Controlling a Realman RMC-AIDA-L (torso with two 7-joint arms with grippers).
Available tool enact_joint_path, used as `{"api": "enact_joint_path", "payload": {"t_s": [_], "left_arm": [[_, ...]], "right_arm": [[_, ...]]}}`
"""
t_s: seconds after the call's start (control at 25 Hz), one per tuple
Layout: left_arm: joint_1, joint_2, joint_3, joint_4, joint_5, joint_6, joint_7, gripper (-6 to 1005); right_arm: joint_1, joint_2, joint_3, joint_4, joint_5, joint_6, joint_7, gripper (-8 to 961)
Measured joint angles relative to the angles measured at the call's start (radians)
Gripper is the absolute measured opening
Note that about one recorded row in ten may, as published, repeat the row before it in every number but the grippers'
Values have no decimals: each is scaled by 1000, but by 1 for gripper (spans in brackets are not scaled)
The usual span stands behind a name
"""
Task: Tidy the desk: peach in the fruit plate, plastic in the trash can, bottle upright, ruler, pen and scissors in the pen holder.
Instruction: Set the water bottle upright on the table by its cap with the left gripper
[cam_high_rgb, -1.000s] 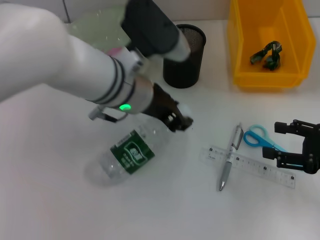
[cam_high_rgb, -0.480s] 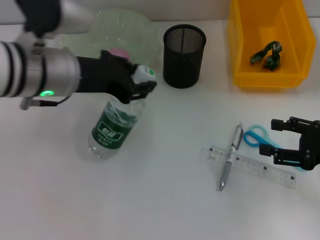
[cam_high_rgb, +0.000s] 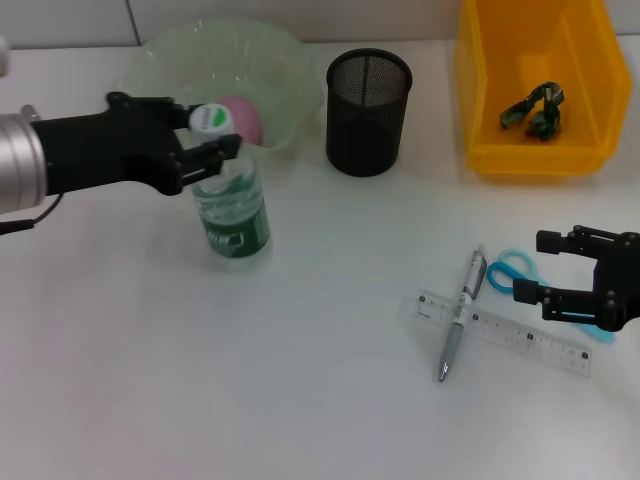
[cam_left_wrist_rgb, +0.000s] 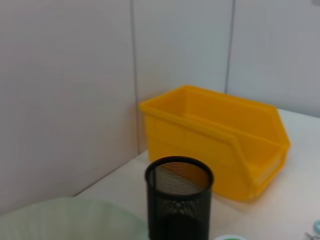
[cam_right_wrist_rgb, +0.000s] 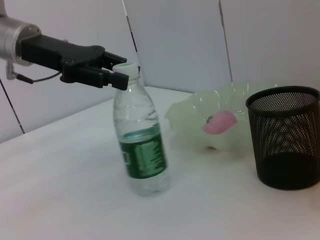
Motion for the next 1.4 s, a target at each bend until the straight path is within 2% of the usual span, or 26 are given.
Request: {"api": "enact_joint_path", "payload": {"t_s": [0.08, 0.36, 1.4], "left_arm": [[3, 0, -27, -36, -28, 3, 27, 459], [-9, 0, -39, -76, -41, 1, 58, 474], [-47, 0, -65, -88, -49, 5, 70, 527]], "right_arm": [[4, 0, 0, 0, 0, -2, 0, 792], [11, 0, 0, 2, 0, -2, 1, 792], [8, 0, 0, 5, -11, -5, 1, 791]]}}
